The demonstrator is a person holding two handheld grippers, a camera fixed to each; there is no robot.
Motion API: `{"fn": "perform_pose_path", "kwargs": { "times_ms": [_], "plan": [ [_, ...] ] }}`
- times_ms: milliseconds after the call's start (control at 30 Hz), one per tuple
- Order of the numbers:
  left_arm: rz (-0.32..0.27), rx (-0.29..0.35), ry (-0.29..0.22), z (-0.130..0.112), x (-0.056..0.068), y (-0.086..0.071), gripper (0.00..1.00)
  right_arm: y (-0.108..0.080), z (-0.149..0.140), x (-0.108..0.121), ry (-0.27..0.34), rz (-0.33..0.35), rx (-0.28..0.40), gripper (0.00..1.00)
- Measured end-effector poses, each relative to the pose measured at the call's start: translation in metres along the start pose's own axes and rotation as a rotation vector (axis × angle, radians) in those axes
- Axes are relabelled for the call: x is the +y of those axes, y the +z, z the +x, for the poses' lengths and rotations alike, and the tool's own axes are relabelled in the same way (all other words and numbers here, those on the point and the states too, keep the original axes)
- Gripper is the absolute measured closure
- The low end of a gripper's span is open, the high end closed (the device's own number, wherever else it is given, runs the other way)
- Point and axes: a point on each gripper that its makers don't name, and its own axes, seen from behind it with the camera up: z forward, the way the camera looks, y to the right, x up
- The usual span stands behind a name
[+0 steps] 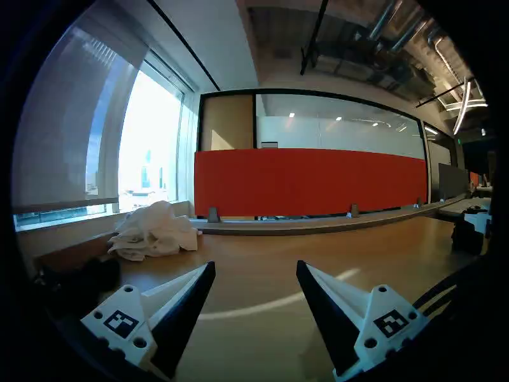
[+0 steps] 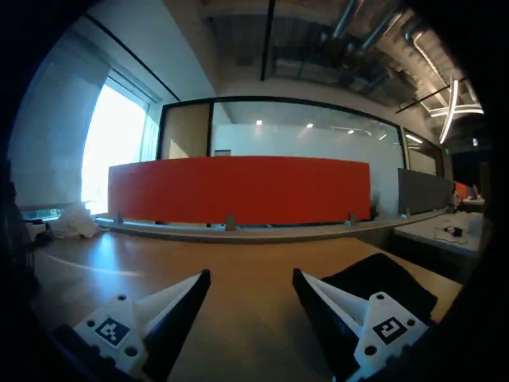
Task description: Fold towel
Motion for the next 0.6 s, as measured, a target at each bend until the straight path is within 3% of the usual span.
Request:
{"fn": "perform_pose_path", "kwargs": {
  "times_ms": [600],
  "plan": [
    [0.0,-0.002,-0.002,0.0032,-0.0009,0.0003,0.06,0.0003,-0.0002,0.0002,0.0,0.0,0.0,0.0]
  ]
}}
